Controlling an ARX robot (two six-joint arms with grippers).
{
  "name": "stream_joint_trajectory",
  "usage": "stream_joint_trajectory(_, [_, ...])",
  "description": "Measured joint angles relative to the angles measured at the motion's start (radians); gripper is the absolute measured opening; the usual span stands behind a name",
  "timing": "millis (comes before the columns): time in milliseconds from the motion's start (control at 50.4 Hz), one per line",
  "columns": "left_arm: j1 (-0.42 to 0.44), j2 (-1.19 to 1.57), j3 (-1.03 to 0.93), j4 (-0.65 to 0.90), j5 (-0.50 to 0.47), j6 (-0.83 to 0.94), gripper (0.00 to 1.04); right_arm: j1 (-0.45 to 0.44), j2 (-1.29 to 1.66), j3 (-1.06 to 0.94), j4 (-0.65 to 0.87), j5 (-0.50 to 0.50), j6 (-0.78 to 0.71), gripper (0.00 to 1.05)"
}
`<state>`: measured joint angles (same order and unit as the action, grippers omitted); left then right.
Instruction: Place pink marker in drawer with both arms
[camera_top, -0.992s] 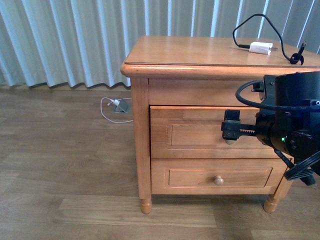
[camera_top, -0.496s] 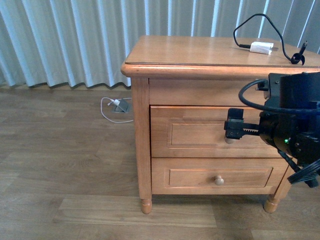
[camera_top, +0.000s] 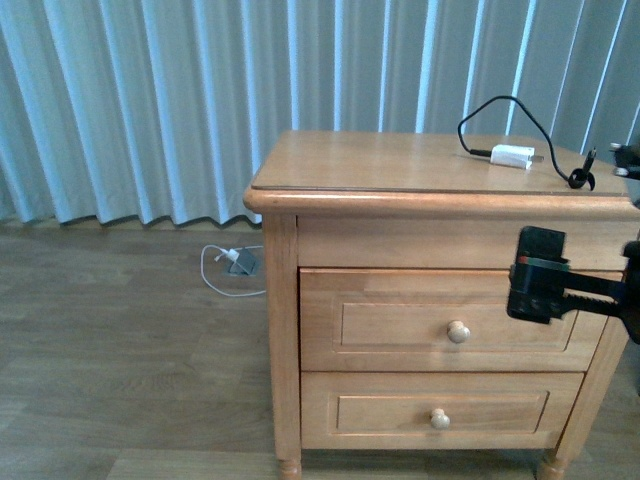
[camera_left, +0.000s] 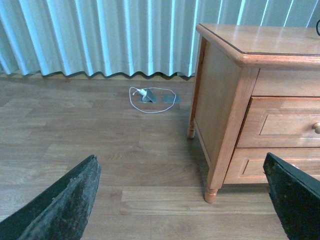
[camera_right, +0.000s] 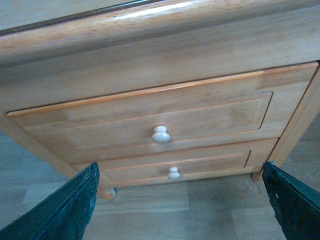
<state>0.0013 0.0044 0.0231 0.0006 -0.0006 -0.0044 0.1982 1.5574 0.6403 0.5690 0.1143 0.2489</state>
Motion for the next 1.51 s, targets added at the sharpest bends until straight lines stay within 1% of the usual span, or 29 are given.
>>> stream_joint_trajectory(179, [0.000,0.000,0.000,0.000,0.000,0.000,0.99,0.033,-0.389,-0.162,-0.216,-0.012,0.024,0.96])
stream_joint_trajectory(318, [0.000,0.000,0.000,0.000,0.000,0.000,0.99,0.107,-0.801,-0.238,-0.517,0.038,0.046,0.96])
stream_joint_trajectory(377, [0.000,0.000,0.000,0.000,0.000,0.000,0.99,0.118,-0.890,-0.242,-0.545,0.039,0.052,0.96])
stream_joint_trajectory(516, [0.000,0.000,0.000,0.000,0.000,0.000,0.99,0.119,-0.900,-0.244,-0.543,0.054,0.050,0.96])
stream_joint_trajectory(576, [0.000,0.000,0.000,0.000,0.000,0.000,0.99,0.127,-0.911,-0.308,-0.390,0.149,-0.031,0.87])
stream_joint_trajectory(635, [0.000,0.000,0.000,0.000,0.000,0.000,0.99,0.106,-0.946,-0.371,-0.260,0.168,-0.127,0.75])
stream_joint_trajectory(655, [0.000,0.000,0.000,0.000,0.000,0.000,0.99,0.100,-0.954,-0.381,-0.246,0.167,-0.143,0.72])
stream_joint_trajectory(714, [0.000,0.000,0.000,0.000,0.000,0.000,0.99,0.071,-0.989,-0.411,-0.230,0.148,-0.187,0.62])
stream_joint_trajectory(754, [0.000,0.000,0.000,0.000,0.000,0.000,0.99,0.043,-1.017,-0.438,-0.231,0.121,-0.209,0.51])
stream_joint_trajectory(774, [0.000,0.000,0.000,0.000,0.000,0.000,0.99,0.035,-1.026,-0.447,-0.231,0.111,-0.216,0.48])
stream_joint_trajectory(853, [0.000,0.000,0.000,0.000,0.000,0.000,0.99,0.003,-1.057,-0.480,-0.237,0.076,-0.230,0.33])
stream_joint_trajectory(893, [0.000,0.000,0.000,0.000,0.000,0.000,0.99,-0.017,-1.081,-0.498,-0.243,0.059,-0.235,0.23])
stream_joint_trajectory(1012, [0.000,0.000,0.000,0.000,0.000,0.000,0.99,-0.055,-1.130,-0.526,-0.257,0.024,-0.240,0.03])
stream_joint_trajectory(1032, [0.000,0.000,0.000,0.000,0.000,0.000,0.99,-0.063,-1.141,-0.533,-0.262,0.016,-0.245,0.01])
stream_joint_trajectory(1072, [0.000,0.000,0.000,0.000,0.000,0.000,0.99,-0.082,-1.164,-0.547,-0.274,-0.005,-0.245,0.01])
stream_joint_trajectory(1111, [0.000,0.000,0.000,0.000,0.000,0.000,0.99,-0.139,-1.188,-0.558,-0.289,-0.088,-0.245,0.01])
stream_joint_trajectory(1151, [0.000,0.000,0.000,0.000,0.000,0.000,0.99,-0.176,-1.206,-0.565,-0.297,-0.107,-0.245,0.01])
stream_joint_trajectory(1191, [0.000,0.000,0.000,0.000,0.000,0.000,0.99,-0.193,-1.227,-0.571,-0.307,-0.105,-0.245,0.01])
stream_joint_trajectory(1449, [0.000,0.000,0.000,0.000,0.000,0.000,0.99,-0.196,-1.313,-0.603,-0.362,-0.112,-0.245,0.01])
stream_joint_trajectory(1508, [0.000,0.000,0.000,0.000,0.001,0.000,0.99,-0.196,-1.331,-0.623,-0.351,-0.113,-0.245,0.01])
